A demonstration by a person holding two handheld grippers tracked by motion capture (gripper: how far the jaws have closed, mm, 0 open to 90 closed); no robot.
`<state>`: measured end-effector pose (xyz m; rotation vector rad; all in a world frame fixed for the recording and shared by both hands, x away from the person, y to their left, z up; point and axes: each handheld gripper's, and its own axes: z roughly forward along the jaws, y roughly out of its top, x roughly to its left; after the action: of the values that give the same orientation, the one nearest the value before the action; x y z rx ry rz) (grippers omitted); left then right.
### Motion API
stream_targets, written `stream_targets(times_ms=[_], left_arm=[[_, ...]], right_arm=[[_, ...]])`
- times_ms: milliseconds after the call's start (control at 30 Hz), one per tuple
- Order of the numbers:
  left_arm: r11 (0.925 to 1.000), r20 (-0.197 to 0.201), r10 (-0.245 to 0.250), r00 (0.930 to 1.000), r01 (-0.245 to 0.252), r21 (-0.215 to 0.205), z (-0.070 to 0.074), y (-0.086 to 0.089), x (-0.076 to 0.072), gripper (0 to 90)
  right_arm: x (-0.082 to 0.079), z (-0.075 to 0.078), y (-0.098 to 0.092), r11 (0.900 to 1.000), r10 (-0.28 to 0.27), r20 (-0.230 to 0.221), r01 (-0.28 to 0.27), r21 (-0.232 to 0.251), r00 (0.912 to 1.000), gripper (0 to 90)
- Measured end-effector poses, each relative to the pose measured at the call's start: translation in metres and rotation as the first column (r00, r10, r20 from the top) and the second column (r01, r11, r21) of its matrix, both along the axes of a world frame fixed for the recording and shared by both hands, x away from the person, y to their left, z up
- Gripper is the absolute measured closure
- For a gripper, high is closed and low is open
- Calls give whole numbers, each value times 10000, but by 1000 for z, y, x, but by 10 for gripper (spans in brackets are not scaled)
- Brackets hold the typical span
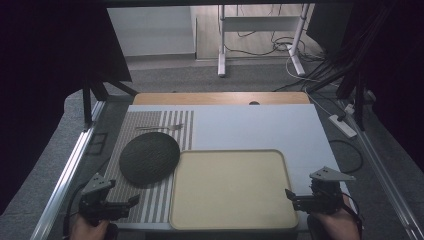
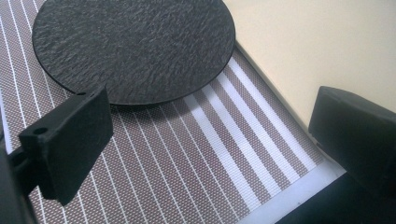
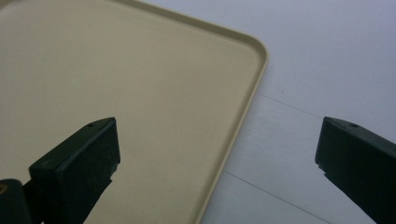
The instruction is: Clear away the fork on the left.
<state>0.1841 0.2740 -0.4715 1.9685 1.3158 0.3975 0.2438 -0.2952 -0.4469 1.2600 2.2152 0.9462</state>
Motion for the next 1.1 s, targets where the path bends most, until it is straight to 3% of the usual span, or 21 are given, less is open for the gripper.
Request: stream_targets(times_ms=[200,533,1100], left_arm=[[9994,-71,-148,9999,150,324,0,-3,1,9],[10000,-166,-9,9999,9,-13,-1,2,-2,10],[9988,-293,-159,9994,145,-478,0,5,3,0]], right_arm=[[0,1,-3,9997,-72,-28,72,242,10000,4],[3,0,3,9999,83,-65,-83,-113,9999,4],[-1,0,2,9999,103,51,-103,-133,9999,4]])
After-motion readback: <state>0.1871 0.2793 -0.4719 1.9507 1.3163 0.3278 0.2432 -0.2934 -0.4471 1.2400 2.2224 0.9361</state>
